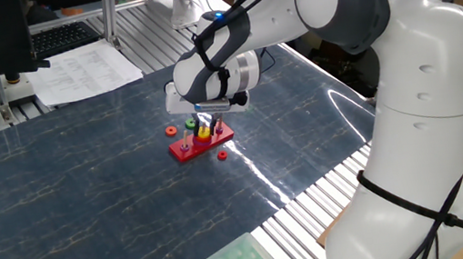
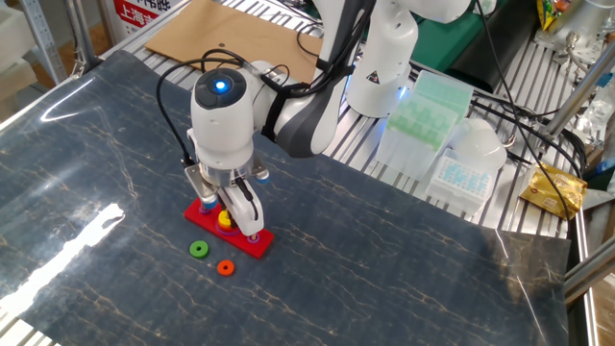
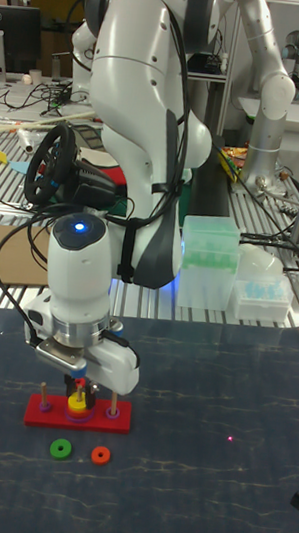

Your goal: Take out one Hanoi block and throw it aside

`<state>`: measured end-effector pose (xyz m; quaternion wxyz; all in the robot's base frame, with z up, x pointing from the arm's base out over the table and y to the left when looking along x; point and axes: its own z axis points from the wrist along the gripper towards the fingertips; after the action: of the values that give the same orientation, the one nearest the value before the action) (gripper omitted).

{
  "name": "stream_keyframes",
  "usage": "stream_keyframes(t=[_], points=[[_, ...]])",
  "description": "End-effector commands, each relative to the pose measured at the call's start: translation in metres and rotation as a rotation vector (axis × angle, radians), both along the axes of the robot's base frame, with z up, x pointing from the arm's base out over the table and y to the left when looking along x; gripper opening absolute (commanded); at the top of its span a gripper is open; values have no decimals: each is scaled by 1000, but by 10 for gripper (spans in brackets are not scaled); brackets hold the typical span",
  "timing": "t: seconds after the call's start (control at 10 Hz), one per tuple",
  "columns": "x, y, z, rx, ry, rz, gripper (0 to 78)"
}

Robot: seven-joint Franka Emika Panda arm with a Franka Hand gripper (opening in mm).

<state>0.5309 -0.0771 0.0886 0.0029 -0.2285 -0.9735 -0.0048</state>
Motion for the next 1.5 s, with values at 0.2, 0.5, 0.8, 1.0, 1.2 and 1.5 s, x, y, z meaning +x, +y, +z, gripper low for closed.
stream_keyframes(t=[0.2, 0.5, 0.8, 1.0, 1.2, 1.5], points=[[-2, -3, 23, 0, -6, -3, 12], [-2, -4, 24, 0, -12, -2, 12], [-4, -6, 39, 4, -11, 1, 12], [-5, -6, 44, 4, -10, -1, 12], [-4, -6, 48, 5, -10, -1, 12], [-1, 1, 64, 12, 2, -19, 12]])
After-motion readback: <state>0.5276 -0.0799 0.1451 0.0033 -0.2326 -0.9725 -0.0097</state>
